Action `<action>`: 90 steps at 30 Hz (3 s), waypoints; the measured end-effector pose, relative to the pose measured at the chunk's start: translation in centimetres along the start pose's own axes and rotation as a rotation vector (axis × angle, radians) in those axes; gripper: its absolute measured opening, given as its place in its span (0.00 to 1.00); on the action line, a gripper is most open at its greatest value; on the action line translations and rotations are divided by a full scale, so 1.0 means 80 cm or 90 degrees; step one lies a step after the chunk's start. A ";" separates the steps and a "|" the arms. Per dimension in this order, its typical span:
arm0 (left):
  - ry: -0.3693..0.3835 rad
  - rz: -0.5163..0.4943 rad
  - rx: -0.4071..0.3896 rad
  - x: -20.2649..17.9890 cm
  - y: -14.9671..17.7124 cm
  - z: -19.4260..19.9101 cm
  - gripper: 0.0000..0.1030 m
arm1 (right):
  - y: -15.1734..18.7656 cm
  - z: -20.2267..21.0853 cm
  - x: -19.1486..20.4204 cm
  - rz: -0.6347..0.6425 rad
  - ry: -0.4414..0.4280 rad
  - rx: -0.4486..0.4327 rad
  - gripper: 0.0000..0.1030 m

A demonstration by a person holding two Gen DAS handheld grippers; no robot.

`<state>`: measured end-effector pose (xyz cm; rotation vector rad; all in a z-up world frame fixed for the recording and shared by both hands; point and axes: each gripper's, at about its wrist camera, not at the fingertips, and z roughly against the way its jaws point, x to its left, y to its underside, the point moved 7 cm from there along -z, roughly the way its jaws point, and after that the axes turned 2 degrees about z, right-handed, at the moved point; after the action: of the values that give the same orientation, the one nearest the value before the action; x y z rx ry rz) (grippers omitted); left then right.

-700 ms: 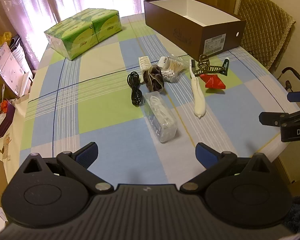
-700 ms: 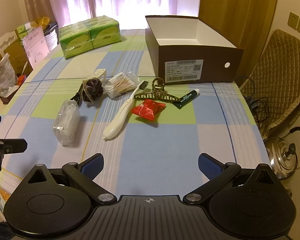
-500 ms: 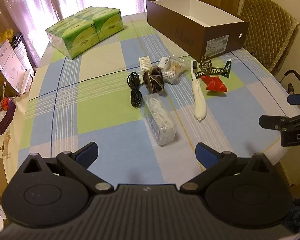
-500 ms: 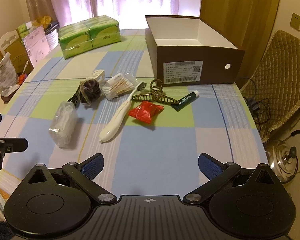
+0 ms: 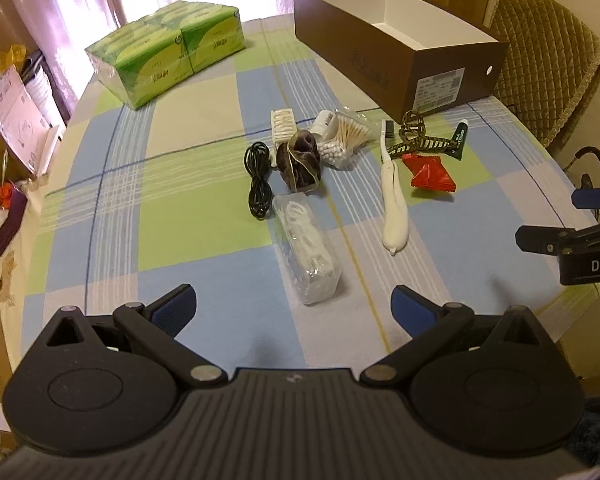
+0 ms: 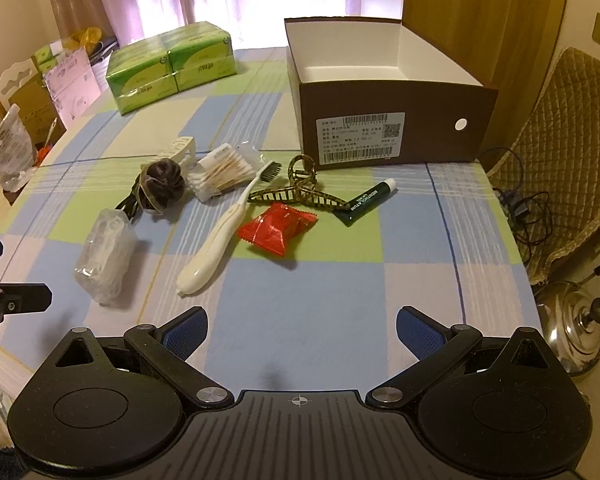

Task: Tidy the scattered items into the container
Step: 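Reach the right gripper to the green tube while the left reaches the clear case, then grasp the green tube with the right gripper while the left grasps the clear case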

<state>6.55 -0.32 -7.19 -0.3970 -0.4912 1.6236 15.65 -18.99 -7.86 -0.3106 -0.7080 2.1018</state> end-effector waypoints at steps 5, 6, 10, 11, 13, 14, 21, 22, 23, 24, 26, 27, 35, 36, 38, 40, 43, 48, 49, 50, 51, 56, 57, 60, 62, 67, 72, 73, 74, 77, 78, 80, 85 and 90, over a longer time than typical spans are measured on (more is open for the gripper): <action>0.019 0.021 -0.006 0.003 -0.007 -0.009 0.99 | -0.007 -0.014 -0.011 -0.013 -0.008 0.007 1.00; 0.021 0.022 -0.011 0.002 -0.008 -0.011 0.99 | -0.008 -0.017 -0.014 -0.014 -0.008 0.009 1.00; 0.024 0.019 -0.017 -0.001 -0.014 -0.026 0.95 | -0.013 -0.029 -0.025 -0.020 -0.006 0.018 1.00; 0.026 0.019 -0.015 -0.002 -0.015 -0.031 0.94 | -0.014 -0.031 -0.027 -0.022 -0.005 0.019 1.00; 0.029 0.020 -0.007 -0.004 -0.017 -0.042 0.92 | -0.016 -0.036 -0.034 -0.027 -0.005 0.023 1.00; 0.028 0.022 -0.003 -0.005 -0.018 -0.047 0.91 | -0.017 -0.038 -0.036 -0.028 -0.005 0.025 1.00; 0.020 0.020 0.017 -0.008 -0.036 -0.085 0.78 | -0.026 -0.053 -0.058 -0.040 -0.001 0.037 1.00; 0.018 0.019 0.021 -0.008 -0.038 -0.090 0.76 | -0.028 -0.055 -0.061 -0.042 -0.002 0.039 1.00; 0.016 0.019 0.024 -0.007 -0.041 -0.095 0.76 | -0.029 -0.058 -0.063 -0.043 -0.001 0.040 1.00; 0.015 0.019 0.028 -0.007 -0.043 -0.100 0.75 | -0.031 -0.060 -0.065 -0.044 -0.001 0.041 1.00; 0.014 0.021 0.036 -0.006 -0.045 -0.108 0.72 | -0.034 -0.066 -0.070 -0.047 -0.001 0.042 1.00; 0.015 0.023 0.042 -0.005 -0.046 -0.112 0.69 | -0.036 -0.069 -0.073 -0.049 -0.001 0.044 1.00; 0.003 0.027 0.065 -0.002 -0.044 -0.134 0.26 | -0.050 -0.092 -0.094 -0.091 -0.006 0.050 1.00; 0.001 0.028 0.064 -0.001 -0.045 -0.135 0.26 | -0.052 -0.095 -0.096 -0.096 -0.005 0.048 1.00; -0.004 0.035 0.062 0.001 -0.047 -0.136 0.26 | -0.058 -0.099 -0.104 -0.109 0.002 0.037 1.00; -0.008 0.038 0.059 0.003 -0.048 -0.137 0.26 | -0.064 -0.104 -0.111 -0.124 0.009 0.028 0.90; -0.013 0.034 0.058 0.001 -0.048 -0.138 0.26 | -0.074 -0.118 -0.125 -0.164 0.012 0.027 0.50; -0.013 0.042 0.061 0.001 -0.050 -0.141 0.26 | -0.096 -0.138 -0.141 -0.214 0.017 -0.005 0.50; -0.013 0.044 0.062 0.002 -0.050 -0.142 0.26 | -0.101 -0.142 -0.142 -0.218 0.015 -0.008 0.50; -0.012 0.046 0.063 0.002 -0.049 -0.142 0.26 | -0.104 -0.146 -0.143 -0.221 0.013 -0.010 0.50; -0.012 0.047 0.064 0.003 -0.049 -0.142 0.26 | -0.106 -0.151 -0.143 -0.223 0.010 -0.009 0.50; -0.012 0.049 0.068 0.003 -0.048 -0.144 0.26 | -0.111 -0.171 -0.140 -0.217 0.006 -0.006 0.50; -0.012 0.050 0.069 0.003 -0.048 -0.144 0.26 | -0.109 -0.175 -0.140 -0.209 0.008 -0.002 0.50; -0.013 0.052 0.076 0.004 -0.045 -0.146 0.26 | -0.106 -0.176 -0.138 -0.148 0.023 0.002 0.32; -0.013 0.054 0.077 0.004 -0.044 -0.146 0.26 | -0.102 -0.173 -0.139 -0.112 0.027 0.008 0.22; -0.013 0.050 0.076 0.003 -0.043 -0.145 0.26 | -0.084 -0.157 -0.150 -0.066 0.010 0.029 0.20; -0.014 0.047 0.076 0.002 -0.042 -0.144 0.26 | -0.057 -0.137 -0.150 -0.022 -0.007 0.057 0.20; -0.014 0.046 0.077 0.001 -0.041 -0.145 0.26 | -0.052 -0.133 -0.149 -0.018 -0.011 0.061 0.20; -0.014 0.046 0.079 0.001 -0.040 -0.145 0.26 | -0.048 -0.130 -0.148 -0.012 -0.014 0.065 0.20; -0.015 0.047 0.085 0.001 -0.038 -0.147 0.26 | -0.040 -0.124 -0.145 0.012 -0.016 0.072 0.20; -0.016 0.048 0.087 0.000 -0.038 -0.147 0.26 | -0.038 -0.123 -0.144 0.012 -0.015 0.070 0.20; -0.015 0.052 0.095 0.001 -0.036 -0.149 0.26 | -0.039 -0.125 -0.146 -0.003 -0.019 0.064 0.37; -0.014 0.063 0.101 -0.001 -0.031 -0.151 0.26 | -0.048 -0.128 -0.149 -0.008 0.001 0.050 0.79; -0.017 0.066 0.098 -0.002 -0.030 -0.152 0.27 | -0.050 -0.136 -0.149 0.007 0.023 0.051 0.60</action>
<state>15.00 0.74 -16.18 -0.2902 -0.3681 1.7560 30.32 -22.77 -14.72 -0.3086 -0.6011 2.1240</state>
